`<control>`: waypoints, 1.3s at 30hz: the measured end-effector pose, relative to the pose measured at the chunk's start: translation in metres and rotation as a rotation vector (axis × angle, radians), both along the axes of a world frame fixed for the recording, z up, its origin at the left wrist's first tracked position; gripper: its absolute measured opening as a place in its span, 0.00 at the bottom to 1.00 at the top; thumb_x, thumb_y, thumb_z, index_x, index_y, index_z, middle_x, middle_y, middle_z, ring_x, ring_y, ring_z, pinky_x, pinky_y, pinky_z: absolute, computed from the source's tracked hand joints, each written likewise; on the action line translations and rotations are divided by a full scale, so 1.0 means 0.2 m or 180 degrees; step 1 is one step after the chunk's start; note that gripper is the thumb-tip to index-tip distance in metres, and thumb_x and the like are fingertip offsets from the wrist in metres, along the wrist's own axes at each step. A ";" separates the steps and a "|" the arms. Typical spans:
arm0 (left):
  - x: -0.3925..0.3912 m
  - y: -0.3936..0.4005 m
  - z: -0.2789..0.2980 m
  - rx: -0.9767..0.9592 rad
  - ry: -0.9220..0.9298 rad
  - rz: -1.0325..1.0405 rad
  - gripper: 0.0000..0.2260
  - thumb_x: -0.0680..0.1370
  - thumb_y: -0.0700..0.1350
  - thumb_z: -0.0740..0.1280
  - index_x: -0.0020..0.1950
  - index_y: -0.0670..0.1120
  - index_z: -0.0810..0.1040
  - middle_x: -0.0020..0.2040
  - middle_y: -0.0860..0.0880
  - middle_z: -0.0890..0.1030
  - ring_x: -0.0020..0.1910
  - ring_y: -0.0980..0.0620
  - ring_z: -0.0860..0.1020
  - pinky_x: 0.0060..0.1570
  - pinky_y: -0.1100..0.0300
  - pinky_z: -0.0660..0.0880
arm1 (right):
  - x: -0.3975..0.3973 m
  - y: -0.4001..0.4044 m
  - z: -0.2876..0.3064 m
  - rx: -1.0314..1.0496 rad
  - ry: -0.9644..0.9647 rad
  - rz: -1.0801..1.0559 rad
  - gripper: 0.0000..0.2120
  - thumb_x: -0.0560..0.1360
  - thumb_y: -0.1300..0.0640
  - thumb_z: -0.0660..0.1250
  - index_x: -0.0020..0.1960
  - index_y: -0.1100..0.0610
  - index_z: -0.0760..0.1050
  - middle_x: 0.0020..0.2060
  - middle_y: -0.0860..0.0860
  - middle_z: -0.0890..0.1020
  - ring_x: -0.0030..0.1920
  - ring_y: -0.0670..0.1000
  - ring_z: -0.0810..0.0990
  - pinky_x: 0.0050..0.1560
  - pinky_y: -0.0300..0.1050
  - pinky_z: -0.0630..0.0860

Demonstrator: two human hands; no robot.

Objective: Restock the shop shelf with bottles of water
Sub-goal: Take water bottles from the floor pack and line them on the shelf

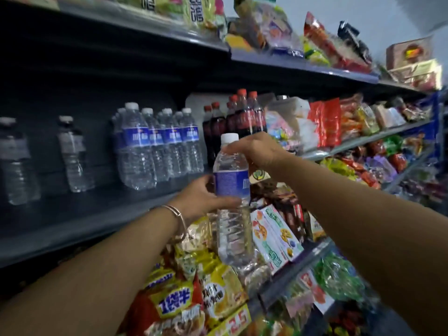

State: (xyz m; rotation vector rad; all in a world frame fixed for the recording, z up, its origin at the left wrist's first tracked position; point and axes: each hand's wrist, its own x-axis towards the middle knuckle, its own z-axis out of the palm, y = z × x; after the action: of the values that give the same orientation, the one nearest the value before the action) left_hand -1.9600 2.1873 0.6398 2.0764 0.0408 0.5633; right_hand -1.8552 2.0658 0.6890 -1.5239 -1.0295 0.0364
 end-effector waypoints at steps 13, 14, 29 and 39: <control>0.19 0.35 0.58 -0.0401 -0.0594 0.0796 0.25 0.63 0.43 0.78 0.57 0.41 0.75 0.52 0.41 0.83 0.54 0.40 0.80 0.59 0.42 0.74 | 0.35 0.50 0.53 -0.0530 -0.0255 0.1053 0.24 0.68 0.43 0.72 0.57 0.59 0.78 0.50 0.56 0.84 0.51 0.58 0.82 0.55 0.57 0.78; 0.20 0.38 0.59 -0.0452 -0.0603 0.0842 0.25 0.66 0.42 0.76 0.60 0.40 0.73 0.53 0.41 0.82 0.54 0.41 0.80 0.59 0.43 0.74 | 0.36 0.54 0.54 -0.0491 -0.0263 0.1101 0.23 0.69 0.45 0.72 0.57 0.60 0.78 0.50 0.58 0.84 0.50 0.58 0.83 0.54 0.57 0.79; 0.16 0.81 0.51 0.0316 -0.0256 0.2371 0.07 0.73 0.35 0.70 0.42 0.43 0.73 0.36 0.41 0.79 0.30 0.50 0.78 0.36 0.58 0.79 | 0.40 1.13 0.45 -0.0053 -0.0349 0.0406 0.26 0.57 0.44 0.80 0.44 0.62 0.79 0.42 0.57 0.84 0.39 0.54 0.82 0.38 0.49 0.80; 0.16 0.87 0.43 0.1065 -0.0359 0.2923 0.10 0.71 0.36 0.71 0.36 0.49 0.74 0.33 0.51 0.78 0.35 0.53 0.77 0.35 0.67 0.71 | 0.35 1.22 0.44 -0.0396 -0.0487 0.0303 0.32 0.61 0.41 0.78 0.53 0.62 0.73 0.47 0.55 0.78 0.44 0.55 0.79 0.33 0.48 0.80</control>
State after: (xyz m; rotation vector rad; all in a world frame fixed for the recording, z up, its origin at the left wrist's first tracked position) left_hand -1.9278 2.3617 0.7263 2.2727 0.9212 1.3018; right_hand -1.7853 2.3094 0.7773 -1.6084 -1.2410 0.0519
